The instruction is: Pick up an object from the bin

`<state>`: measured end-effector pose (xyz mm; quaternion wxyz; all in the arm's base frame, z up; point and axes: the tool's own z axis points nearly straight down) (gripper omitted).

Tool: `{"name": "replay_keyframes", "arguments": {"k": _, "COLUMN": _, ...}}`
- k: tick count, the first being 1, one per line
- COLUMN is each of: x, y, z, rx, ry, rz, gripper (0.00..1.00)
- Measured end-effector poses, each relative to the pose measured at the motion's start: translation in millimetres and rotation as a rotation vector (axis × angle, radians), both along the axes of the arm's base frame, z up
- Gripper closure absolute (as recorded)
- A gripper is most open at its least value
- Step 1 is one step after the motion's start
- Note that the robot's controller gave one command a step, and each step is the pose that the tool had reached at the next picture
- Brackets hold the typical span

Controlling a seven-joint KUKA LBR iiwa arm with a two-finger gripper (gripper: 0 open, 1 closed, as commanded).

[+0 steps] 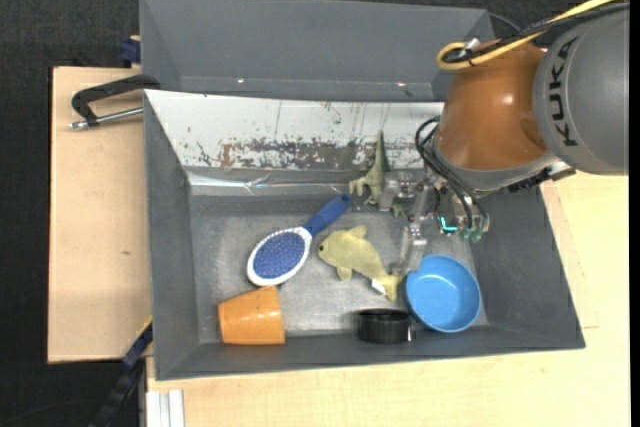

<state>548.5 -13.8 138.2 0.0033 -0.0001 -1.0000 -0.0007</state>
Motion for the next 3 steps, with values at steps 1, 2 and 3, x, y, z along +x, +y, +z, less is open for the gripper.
{"name": "replay_keyframes", "arguments": {"k": 1, "x": 24.1, "y": 47.7, "z": -60.2, "rx": -0.002, "ry": -0.013, "rz": 0.18, "gripper": 0.0}}
{"name": "replay_keyframes", "arguments": {"k": 2, "x": 8.9, "y": 50.2, "z": -62.7, "rx": -0.001, "ry": -0.023, "rz": -0.002, "gripper": 0.0}}
{"name": "replay_keyframes", "arguments": {"k": 3, "x": 8.8, "y": 49.7, "z": -63.2, "rx": -0.002, "ry": -0.024, "rz": -0.002, "gripper": 1.0}}
